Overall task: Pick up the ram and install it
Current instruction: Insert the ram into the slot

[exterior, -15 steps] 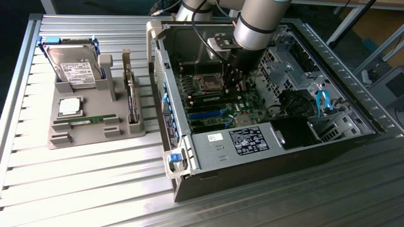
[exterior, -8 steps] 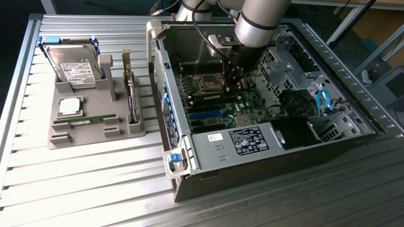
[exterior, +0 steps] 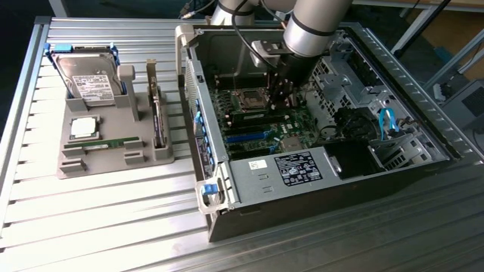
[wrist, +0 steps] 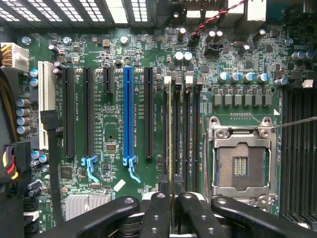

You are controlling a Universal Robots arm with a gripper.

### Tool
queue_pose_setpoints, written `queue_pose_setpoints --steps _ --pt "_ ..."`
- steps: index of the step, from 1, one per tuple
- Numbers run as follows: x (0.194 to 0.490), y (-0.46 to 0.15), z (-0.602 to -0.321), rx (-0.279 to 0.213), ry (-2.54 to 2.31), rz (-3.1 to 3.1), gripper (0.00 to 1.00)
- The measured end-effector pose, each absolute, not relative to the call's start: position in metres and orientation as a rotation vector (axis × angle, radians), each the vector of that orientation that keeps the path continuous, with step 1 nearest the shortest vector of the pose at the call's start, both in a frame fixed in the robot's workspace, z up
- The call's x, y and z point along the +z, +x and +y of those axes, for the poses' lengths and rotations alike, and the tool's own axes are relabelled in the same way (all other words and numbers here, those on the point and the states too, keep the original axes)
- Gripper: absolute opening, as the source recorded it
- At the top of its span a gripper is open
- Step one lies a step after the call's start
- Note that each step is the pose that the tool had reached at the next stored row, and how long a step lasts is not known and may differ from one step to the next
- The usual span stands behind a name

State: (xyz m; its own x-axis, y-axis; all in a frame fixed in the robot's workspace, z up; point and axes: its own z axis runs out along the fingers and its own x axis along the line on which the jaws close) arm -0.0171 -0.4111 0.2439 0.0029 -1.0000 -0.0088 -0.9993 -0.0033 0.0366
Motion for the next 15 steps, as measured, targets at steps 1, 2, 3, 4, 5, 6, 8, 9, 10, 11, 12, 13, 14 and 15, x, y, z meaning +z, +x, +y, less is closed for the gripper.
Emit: queue_pose_setpoints --steps 1,2,3,4,5,6,8,9,10,11,12,13,14,15 --pt "0.2439 -0.0162 -0.4112 -0.055 2.208 -2.201 0.13" --pt "0.2439 -0.0156 -0.4112 -0.059 2.206 -2.2 0.13" --pt "0.244 -0.0148 -0.4113 -0.063 2.204 -2.197 0.13" --pt "0.244 -0.0142 -0.4113 -0.067 2.203 -2.196 0.13" --pt "0.2439 -0.0135 -0.4113 -0.071 2.201 -2.194 0.13" --pt "0.2439 -0.0129 -0.4114 -0.074 2.199 -2.192 0.13" --pt "0.2439 -0.0116 -0.4114 -0.081 2.196 -2.189 0.13" --pt "0.2439 -0.0109 -0.4115 -0.085 2.194 -2.188 0.13" --pt "0.244 -0.0104 -0.4115 -0.087 2.193 -2.186 0.13" --pt "0.2439 -0.01 -0.4115 -0.089 2.192 -2.185 0.13" --pt "0.2439 -0.0101 -0.4115 -0.089 2.192 -2.186 0.13" --pt "0.2439 -0.0101 -0.4115 -0.089 2.192 -2.186 0.13" --pt "0.2433 -0.01 -0.4115 -0.089 2.192 -2.186 0.13" --pt "0.2427 -0.01 -0.4115 -0.089 2.192 -2.186 0.13"
